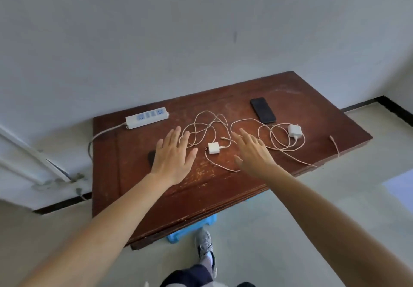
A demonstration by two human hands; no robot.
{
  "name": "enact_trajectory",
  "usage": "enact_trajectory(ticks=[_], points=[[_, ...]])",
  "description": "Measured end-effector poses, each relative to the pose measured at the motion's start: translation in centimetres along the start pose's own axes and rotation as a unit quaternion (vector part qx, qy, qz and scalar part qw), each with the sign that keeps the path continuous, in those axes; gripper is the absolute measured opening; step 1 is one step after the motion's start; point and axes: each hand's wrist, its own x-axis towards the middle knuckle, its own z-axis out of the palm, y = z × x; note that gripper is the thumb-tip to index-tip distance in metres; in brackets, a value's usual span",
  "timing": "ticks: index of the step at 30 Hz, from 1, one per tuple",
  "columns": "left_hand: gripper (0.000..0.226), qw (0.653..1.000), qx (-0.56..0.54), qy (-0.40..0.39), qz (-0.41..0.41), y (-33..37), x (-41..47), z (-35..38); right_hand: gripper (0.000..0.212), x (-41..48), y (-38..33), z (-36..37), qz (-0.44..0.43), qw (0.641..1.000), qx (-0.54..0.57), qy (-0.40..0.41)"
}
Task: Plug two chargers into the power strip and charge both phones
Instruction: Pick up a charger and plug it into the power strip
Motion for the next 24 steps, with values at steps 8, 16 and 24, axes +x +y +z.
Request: enact_trajectory(ticks=[8, 16, 24], points=[[0.060, 0.987, -0.010, -0.161, -0.005, -2.5, 7.2, 9.5, 0.082, 9.4, 0.3, 7.7, -0.080, 0.987, 0.005, -0.140], [0.052, 0.970, 0.007, -0.244, -0.005, -4.2, 10.0, 13.6, 0.051, 13.8, 1.5, 10.7, -0.064, 0.984, 0.071, -0.153], [0.049, 0.968, -0.010, -0.246, -0.046, -3.7, 10.5, 13.4, 0.055, 16.2, 4.3, 8.4, 0.036, 0.929, 0.346, -0.128]])
